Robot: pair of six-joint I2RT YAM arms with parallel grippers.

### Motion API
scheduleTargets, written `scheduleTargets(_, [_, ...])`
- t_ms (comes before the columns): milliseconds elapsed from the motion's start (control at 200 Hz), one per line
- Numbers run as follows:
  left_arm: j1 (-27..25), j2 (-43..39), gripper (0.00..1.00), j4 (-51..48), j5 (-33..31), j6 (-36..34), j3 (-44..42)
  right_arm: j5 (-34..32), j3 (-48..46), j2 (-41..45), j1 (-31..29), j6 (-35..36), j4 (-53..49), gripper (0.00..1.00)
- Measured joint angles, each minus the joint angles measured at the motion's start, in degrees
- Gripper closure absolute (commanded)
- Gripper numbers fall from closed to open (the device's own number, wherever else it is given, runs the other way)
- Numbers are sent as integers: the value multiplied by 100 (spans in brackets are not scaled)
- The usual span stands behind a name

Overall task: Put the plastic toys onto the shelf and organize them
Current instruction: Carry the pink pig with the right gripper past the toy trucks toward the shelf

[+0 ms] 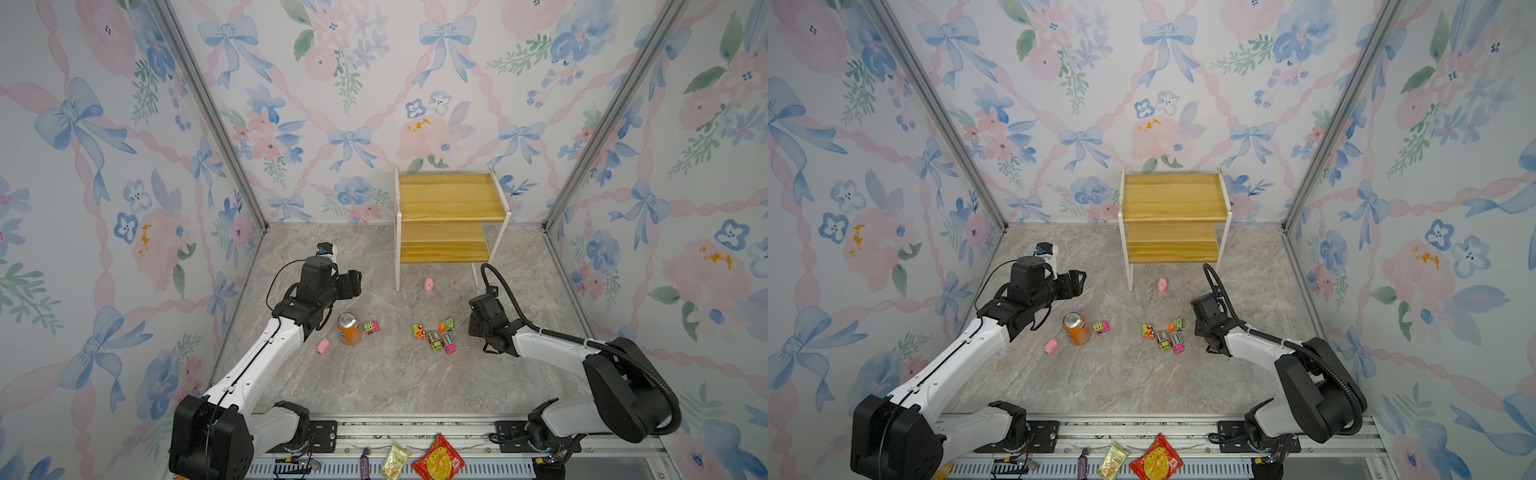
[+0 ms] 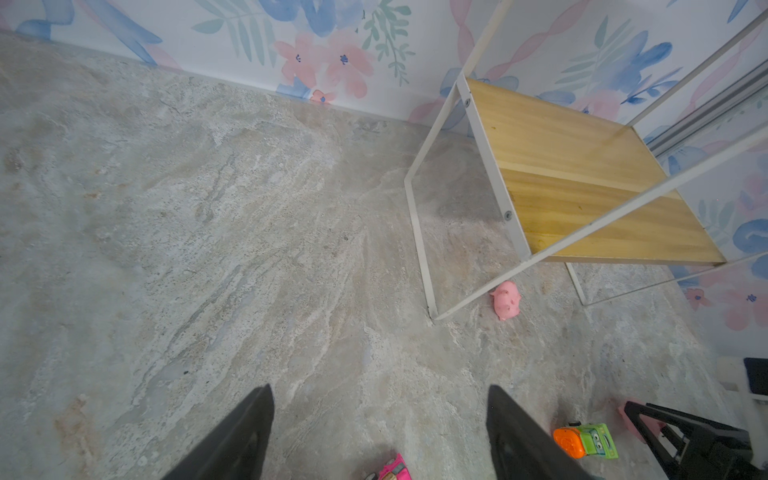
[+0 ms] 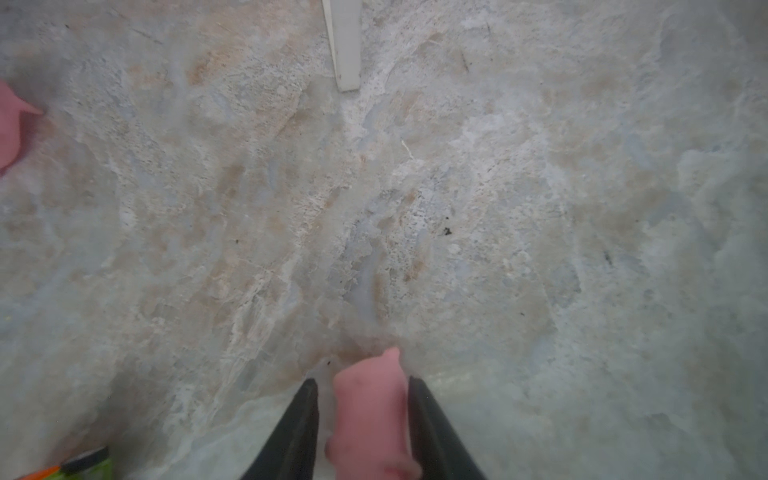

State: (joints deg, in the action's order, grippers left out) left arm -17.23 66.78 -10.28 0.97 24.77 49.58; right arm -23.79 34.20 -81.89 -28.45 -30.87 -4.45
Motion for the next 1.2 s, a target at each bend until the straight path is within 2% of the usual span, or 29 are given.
scheduleTargets(120, [0, 0, 19, 0, 2, -2, 0, 151, 11, -22, 0, 28, 66, 54])
scheduleTargets(485, [0, 0, 19, 57, 0, 0, 0, 564, 74, -26, -61, -55, 105, 54])
scheduleTargets(915, [0, 0, 19, 101, 22, 0, 0, 463, 260, 354, -732, -345, -321, 53])
scheduleTargets(1200, [-57, 0, 19, 101, 44, -2, -4, 236, 118, 988, -671, -258, -520, 50])
